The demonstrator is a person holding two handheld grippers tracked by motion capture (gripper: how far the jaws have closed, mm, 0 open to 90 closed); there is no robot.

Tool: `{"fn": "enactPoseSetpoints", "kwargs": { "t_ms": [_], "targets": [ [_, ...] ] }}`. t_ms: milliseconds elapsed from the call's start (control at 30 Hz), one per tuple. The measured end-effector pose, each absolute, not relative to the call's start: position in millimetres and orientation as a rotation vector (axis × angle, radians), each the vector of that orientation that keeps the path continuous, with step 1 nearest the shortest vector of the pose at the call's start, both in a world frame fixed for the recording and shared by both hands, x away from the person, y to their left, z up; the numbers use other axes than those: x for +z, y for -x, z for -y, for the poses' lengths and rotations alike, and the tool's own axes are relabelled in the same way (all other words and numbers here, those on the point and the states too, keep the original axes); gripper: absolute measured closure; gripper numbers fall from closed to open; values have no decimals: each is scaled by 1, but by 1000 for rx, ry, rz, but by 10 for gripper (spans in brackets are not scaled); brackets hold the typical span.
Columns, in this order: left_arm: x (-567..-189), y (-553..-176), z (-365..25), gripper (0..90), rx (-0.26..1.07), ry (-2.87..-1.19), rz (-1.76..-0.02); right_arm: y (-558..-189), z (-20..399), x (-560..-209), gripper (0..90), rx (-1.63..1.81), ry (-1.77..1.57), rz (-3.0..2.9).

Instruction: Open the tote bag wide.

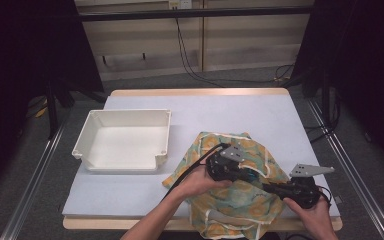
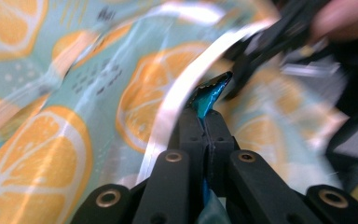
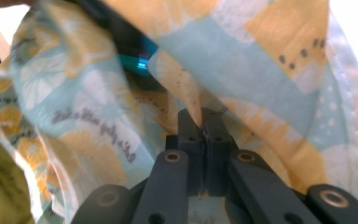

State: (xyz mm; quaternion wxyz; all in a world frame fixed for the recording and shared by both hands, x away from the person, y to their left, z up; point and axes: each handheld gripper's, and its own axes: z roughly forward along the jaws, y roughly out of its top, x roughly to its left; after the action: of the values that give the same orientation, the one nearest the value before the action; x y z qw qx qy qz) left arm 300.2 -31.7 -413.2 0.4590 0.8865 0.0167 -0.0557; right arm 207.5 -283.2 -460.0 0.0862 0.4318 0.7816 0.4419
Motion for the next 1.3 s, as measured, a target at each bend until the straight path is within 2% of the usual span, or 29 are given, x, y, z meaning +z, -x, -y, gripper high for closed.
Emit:
{"fn": "enactPoseSetpoints", "kwargs": {
  "t_ms": [233,367,500,533,567,667,733,1067,1300],
  "targets": [
    [-392,-304,9,886,-228,-1996,-52,-215,285,-465,898,1293,-1316,-2324],
    [-381,-308,-3,887,-220,-1918,-87,-219,286,-473,900,1233,-1339,-2351],
    [-382,-307,-3,887,-178,-1966,-84,-216,283,-470,894,1231,-1316,-2350],
    [-384,-309,-1,886,-159,-1985,-93,-213,282,-464,818,1268,-1300,-2336],
    [-384,-309,-1,886,-159,-1985,-93,-213,282,-464,818,1268,-1300,-2336],
    [-386,-314,0,886,-154,-1992,-112,-209,281,-452,654,1309,-1267,-2305],
    [-387,-317,1,885,-142,-2012,-127,-203,284,-437,589,1362,-1233,-2264],
    [-390,-328,3,885,-133,-2033,-163,-204,299,-401,485,1441,-1179,-2150],
    [-388,-324,3,884,-125,-2051,-144,-228,283,-380,388,1447,-1070,-2127]
  ]
}}
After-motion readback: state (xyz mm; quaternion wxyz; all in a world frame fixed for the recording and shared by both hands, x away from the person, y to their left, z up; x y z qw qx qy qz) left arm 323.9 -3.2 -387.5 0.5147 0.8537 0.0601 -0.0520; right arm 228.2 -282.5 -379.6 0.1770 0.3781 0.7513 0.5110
